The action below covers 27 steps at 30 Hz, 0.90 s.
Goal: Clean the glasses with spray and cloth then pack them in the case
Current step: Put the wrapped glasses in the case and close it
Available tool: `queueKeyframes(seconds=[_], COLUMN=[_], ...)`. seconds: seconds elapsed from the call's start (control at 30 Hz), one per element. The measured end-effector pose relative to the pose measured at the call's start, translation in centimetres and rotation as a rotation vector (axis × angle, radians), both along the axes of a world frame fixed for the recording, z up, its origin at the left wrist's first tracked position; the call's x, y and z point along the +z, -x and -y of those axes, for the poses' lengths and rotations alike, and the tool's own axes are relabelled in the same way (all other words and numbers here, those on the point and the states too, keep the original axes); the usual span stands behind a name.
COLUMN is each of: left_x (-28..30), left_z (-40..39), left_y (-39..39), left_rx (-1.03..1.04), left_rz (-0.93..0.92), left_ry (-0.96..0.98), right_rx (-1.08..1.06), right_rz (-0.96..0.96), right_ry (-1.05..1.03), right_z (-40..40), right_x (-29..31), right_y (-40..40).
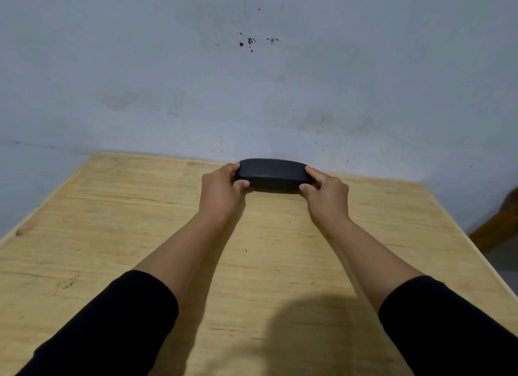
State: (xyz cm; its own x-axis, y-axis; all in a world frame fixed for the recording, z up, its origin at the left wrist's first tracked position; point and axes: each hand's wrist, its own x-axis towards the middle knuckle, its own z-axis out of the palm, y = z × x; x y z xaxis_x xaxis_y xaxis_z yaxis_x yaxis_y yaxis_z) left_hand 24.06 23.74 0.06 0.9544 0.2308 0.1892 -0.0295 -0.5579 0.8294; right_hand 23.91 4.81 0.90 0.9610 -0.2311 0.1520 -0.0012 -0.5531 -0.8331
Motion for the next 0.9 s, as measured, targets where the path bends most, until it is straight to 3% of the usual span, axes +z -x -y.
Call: queueKeyframes(seconds=[0.53, 0.73, 0.9], left_x=[-1.4, -0.5, 0.3], left_z=[0.2, 0.5, 1.5], left_y=[-4.1, -2.9, -0.5], left_rx=[0.019, -0.062, -0.045], left_rz=[-0.035, -0.102, -0.109], left_ry=[-0.149, -0.264, -0.495], right_rx=[0.049, 0.161, 0.185], right_rz=[0.016, -0.046, -0.141], right_ry=[0.129, 0.418, 0.642], right_z=[0.2, 0.8, 0.7], right_x=[-1.7, -1.5, -1.3], right_y=[-3.7, -2.6, -0.7])
